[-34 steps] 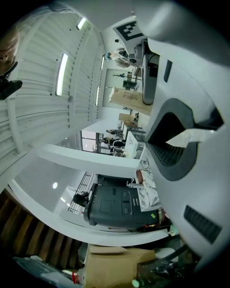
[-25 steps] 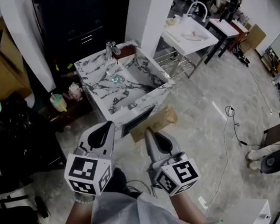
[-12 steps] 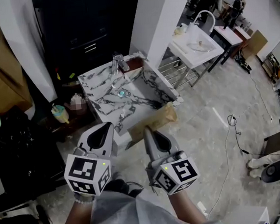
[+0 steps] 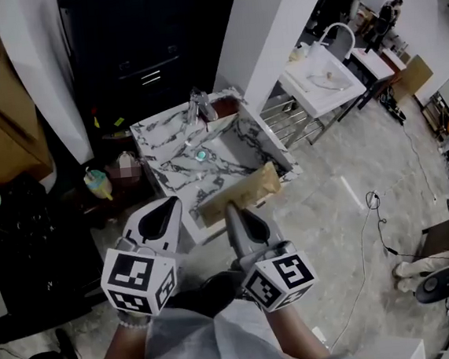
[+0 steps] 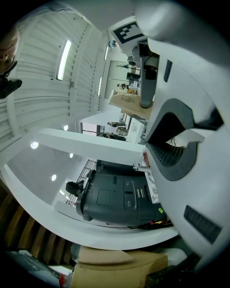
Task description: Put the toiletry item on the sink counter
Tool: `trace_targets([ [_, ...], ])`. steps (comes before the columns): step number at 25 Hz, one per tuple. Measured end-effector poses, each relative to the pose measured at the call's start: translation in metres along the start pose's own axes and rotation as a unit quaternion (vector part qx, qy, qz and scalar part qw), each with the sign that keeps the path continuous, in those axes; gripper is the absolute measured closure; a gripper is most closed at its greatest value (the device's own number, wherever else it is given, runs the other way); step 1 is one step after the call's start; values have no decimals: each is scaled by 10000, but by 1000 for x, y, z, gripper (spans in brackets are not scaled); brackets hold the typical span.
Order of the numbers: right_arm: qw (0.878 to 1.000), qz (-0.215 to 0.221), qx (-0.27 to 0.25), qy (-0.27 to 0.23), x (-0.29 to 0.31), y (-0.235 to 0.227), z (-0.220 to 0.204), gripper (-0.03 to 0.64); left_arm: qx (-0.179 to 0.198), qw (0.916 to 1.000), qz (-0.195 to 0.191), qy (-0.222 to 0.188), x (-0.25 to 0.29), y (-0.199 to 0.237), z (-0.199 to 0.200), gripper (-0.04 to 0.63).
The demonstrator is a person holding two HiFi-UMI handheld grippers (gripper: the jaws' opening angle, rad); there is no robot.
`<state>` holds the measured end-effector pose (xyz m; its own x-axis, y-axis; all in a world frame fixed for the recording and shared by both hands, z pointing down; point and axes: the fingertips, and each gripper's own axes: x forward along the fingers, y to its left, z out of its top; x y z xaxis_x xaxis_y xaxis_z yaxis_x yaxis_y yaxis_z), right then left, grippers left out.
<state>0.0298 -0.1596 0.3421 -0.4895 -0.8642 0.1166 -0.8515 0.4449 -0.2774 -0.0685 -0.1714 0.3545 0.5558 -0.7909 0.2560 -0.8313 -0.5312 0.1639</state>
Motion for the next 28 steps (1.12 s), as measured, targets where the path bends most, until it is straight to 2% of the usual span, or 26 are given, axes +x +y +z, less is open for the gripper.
trace_targets([
  [6,9999,146,55,74,23,-3,-1,615,-60,9999,113,-8,6,12,5,591],
  [17,9951,748,545,343,89,-23,-3,615,-239,9971,728,14,31,45,12,591],
  [28,9678,1645,1746,765,172,-46,-8,615,-403,9898,1363,-10,70,67,26,591],
])
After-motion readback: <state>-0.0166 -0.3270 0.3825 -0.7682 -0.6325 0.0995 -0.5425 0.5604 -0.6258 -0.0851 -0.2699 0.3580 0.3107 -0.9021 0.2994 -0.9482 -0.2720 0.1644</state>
